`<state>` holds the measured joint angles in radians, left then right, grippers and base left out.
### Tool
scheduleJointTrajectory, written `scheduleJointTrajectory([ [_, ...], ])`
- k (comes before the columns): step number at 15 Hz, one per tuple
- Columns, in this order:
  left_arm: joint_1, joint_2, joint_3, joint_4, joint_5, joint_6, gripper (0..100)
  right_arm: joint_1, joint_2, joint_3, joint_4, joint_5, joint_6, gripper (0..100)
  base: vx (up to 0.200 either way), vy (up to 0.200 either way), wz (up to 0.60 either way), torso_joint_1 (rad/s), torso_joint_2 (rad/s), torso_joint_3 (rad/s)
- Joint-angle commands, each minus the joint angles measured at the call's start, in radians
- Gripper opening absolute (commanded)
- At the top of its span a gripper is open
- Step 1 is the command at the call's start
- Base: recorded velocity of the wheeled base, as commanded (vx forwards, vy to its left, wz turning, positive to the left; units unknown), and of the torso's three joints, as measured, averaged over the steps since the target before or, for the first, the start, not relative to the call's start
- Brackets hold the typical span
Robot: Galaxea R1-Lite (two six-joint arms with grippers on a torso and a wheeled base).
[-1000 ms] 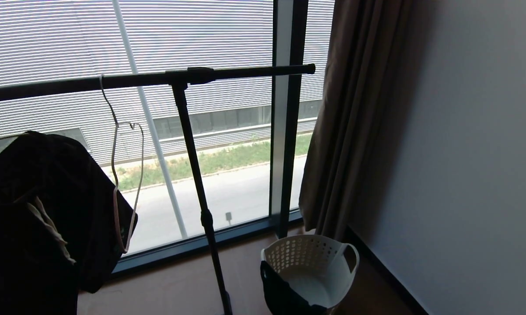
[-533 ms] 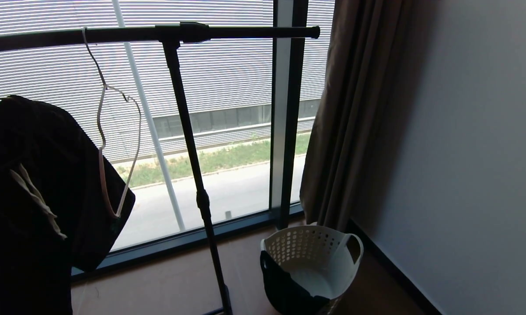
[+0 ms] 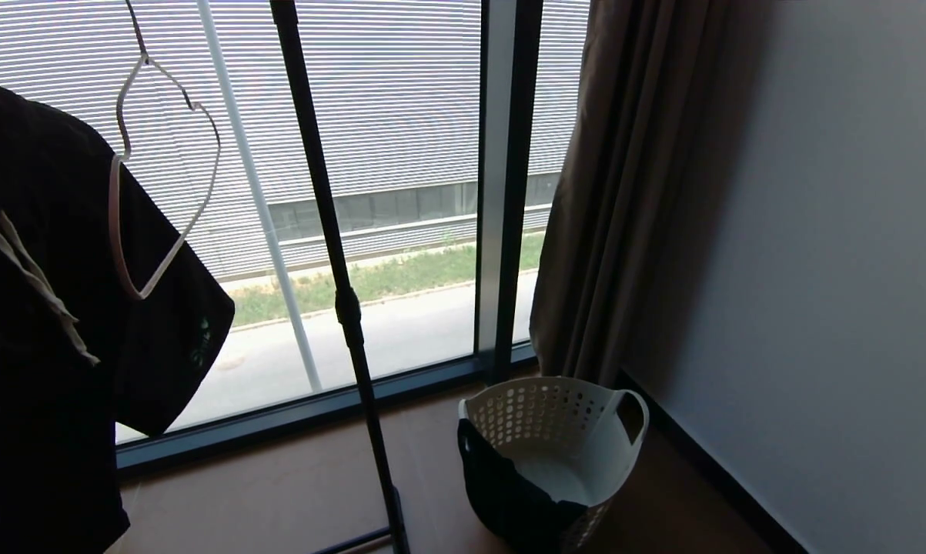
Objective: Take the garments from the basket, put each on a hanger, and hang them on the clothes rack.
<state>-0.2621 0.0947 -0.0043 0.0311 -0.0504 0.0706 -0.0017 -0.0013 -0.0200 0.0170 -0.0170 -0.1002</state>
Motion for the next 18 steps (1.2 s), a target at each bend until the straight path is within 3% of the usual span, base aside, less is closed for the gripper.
scheduleJointTrajectory([
  [1, 0.0, 0.002, 0.0, 0.0, 0.0, 0.0, 100, 0.0, 0.001, 0.0, 0.0, 0.002, 0.001, 100, 0.0, 0.0, 0.0, -0.036, 0.44, 0.388],
  [7, 0.0, 0.002, 0.0, 0.0, 0.0, -0.002, 100, 0.0, 0.001, 0.0, 0.0, 0.002, 0.001, 100, 0.0, 0.0, 0.0, -0.02, 0.24, 0.22],
  [18, -0.002, 0.003, 0.0, 0.0, 0.0, -0.003, 100, 0.0, 0.001, 0.0, 0.0, 0.002, 0.002, 100, 0.0, 0.0, 0.0, 0.0, 0.0, -0.047],
])
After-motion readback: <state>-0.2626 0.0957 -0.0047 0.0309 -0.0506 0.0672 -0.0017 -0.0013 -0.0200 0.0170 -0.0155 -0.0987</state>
